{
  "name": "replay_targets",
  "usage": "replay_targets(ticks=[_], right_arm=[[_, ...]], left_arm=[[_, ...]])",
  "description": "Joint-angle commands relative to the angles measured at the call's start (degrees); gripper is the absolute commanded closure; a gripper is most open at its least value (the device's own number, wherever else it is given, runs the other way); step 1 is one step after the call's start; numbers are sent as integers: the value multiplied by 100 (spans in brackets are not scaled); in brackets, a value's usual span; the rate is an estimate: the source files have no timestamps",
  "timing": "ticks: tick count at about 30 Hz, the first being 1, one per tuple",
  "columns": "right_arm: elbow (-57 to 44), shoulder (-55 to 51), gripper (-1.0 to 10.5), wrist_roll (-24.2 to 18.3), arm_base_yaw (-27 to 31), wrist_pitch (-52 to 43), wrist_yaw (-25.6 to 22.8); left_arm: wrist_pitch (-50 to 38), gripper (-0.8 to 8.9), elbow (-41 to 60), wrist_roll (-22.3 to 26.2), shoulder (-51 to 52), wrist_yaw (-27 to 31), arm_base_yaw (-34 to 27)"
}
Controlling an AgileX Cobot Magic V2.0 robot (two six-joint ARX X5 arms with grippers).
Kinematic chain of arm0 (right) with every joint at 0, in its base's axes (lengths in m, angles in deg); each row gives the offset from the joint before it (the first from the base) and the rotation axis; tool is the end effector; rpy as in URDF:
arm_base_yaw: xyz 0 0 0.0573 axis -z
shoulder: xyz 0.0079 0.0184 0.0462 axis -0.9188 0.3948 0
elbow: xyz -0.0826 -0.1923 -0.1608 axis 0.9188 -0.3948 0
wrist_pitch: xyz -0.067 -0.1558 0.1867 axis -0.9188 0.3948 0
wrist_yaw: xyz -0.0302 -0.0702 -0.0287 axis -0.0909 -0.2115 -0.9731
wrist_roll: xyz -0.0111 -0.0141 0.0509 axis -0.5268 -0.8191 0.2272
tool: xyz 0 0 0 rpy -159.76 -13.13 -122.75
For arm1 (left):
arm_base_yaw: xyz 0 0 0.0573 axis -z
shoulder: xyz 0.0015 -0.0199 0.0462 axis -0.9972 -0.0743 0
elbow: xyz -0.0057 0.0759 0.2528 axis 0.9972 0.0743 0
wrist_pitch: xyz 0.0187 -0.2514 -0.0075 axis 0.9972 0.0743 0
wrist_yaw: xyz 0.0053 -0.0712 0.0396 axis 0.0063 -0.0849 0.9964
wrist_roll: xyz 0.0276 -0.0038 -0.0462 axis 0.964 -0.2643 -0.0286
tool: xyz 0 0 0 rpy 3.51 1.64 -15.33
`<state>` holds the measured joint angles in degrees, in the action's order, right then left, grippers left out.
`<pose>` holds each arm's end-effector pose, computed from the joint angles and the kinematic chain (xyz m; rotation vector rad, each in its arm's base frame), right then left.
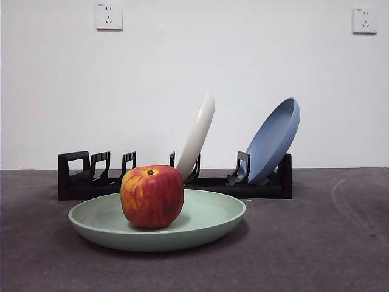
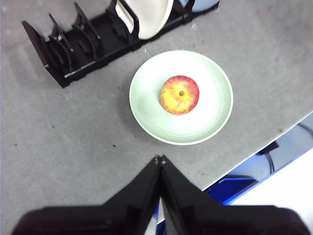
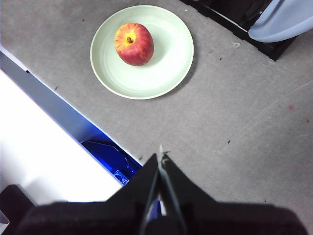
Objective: Take the green plate from the plate rack,put the plate on the table,take the apple from the table,put the apple in the plate
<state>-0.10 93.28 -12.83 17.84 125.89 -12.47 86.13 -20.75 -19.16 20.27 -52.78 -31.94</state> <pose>0.0844 0.0943 0.4031 -0.3319 0.8756 0.6980 0.0763 -0.0896 0.4010 0.1893 0.8043 -0.4507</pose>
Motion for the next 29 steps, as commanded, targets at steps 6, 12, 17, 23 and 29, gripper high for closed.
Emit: replay_targets(ticks=[6, 12, 17, 23, 29], right_arm=[[-44, 0, 962, 13, -11, 129, -26], [-44, 13, 962, 13, -11, 127, -31], [-44, 35, 962, 13, -11, 127, -28], [-44, 35, 962, 13, -11, 127, -31], [-44, 35, 962, 13, -11, 127, -26]], left_arm=[[-223, 817, 22, 111, 101, -28, -1010], [-608, 817, 22, 363, 907, -107, -2546], [-1838, 817, 24, -131, 1751, -50, -3200], [-3307, 817, 306, 153, 2297, -1193, -4319], [-5593, 817, 2146, 887, 3080, -2868, -5077]])
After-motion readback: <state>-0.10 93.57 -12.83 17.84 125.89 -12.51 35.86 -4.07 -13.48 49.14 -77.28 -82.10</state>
